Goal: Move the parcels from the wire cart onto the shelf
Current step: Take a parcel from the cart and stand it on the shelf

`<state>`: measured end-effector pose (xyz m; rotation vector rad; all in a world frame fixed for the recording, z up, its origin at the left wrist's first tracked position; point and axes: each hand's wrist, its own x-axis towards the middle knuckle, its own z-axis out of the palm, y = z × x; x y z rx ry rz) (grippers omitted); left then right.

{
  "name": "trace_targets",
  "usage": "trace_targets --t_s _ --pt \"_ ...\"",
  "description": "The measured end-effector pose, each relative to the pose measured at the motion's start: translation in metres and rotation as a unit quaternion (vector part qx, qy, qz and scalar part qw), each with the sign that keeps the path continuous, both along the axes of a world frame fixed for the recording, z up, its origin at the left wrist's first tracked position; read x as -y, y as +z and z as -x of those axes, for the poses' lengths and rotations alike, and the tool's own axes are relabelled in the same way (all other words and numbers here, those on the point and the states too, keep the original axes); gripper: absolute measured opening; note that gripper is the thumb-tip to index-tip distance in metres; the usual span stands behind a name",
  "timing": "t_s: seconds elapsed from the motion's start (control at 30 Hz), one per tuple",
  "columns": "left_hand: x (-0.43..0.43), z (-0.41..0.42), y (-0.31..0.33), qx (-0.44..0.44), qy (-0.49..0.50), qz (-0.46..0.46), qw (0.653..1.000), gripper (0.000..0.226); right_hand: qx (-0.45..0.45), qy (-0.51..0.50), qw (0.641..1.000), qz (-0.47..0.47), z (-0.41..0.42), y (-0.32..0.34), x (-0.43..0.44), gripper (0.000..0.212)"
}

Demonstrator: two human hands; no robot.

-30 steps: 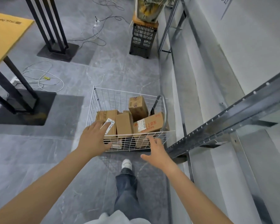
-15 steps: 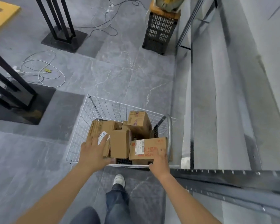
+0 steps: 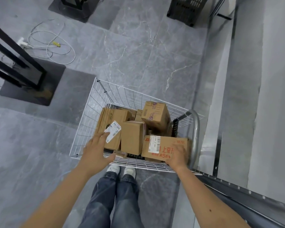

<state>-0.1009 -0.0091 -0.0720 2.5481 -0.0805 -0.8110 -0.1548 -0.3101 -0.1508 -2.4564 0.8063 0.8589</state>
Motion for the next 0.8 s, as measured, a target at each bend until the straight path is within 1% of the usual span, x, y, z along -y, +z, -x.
trace_targets --t_s 0.07,0.13,0.23,0.3,0.37,0.43,0.53,0.7,0.8 --pt "0.002 -0.004 -0.004 0.003 0.000 0.038 0.999 0.082 -0.023 0.017 0.999 0.031 -0.002 -0.012 0.004 0.084" --pt "0.004 -0.009 -0.009 0.009 -0.011 0.053 0.999 0.082 -0.060 0.056 0.994 0.066 -0.006 -0.020 0.011 0.087" --pt "0.004 -0.018 -0.016 0.018 -0.023 0.052 0.998 0.082 -0.134 0.140 0.974 0.120 -0.016 -0.024 0.016 0.100" --pt "0.003 -0.023 -0.019 0.028 -0.022 0.050 0.998 0.080 -0.165 0.181 0.958 0.147 -0.021 -0.027 0.018 0.112" --pt "0.002 -0.026 -0.022 0.038 -0.024 0.050 0.998 0.078 -0.176 0.228 0.939 0.188 -0.025 -0.030 0.022 0.118" --pt "0.001 -0.025 -0.026 0.034 -0.026 0.050 0.998 0.077 -0.192 0.284 0.912 0.226 -0.026 -0.031 0.026 0.122" --pt "0.002 -0.021 -0.030 0.026 -0.037 0.044 0.998 0.081 -0.210 0.351 0.875 0.259 -0.021 -0.034 0.030 0.123" --pt "0.005 -0.011 -0.026 0.013 -0.032 0.049 0.998 0.084 -0.194 0.391 0.863 0.254 -0.023 -0.030 0.026 0.127" --pt "0.010 -0.005 -0.018 -0.001 -0.045 0.050 0.998 0.084 -0.174 0.408 0.864 0.237 -0.026 -0.018 0.022 0.126"
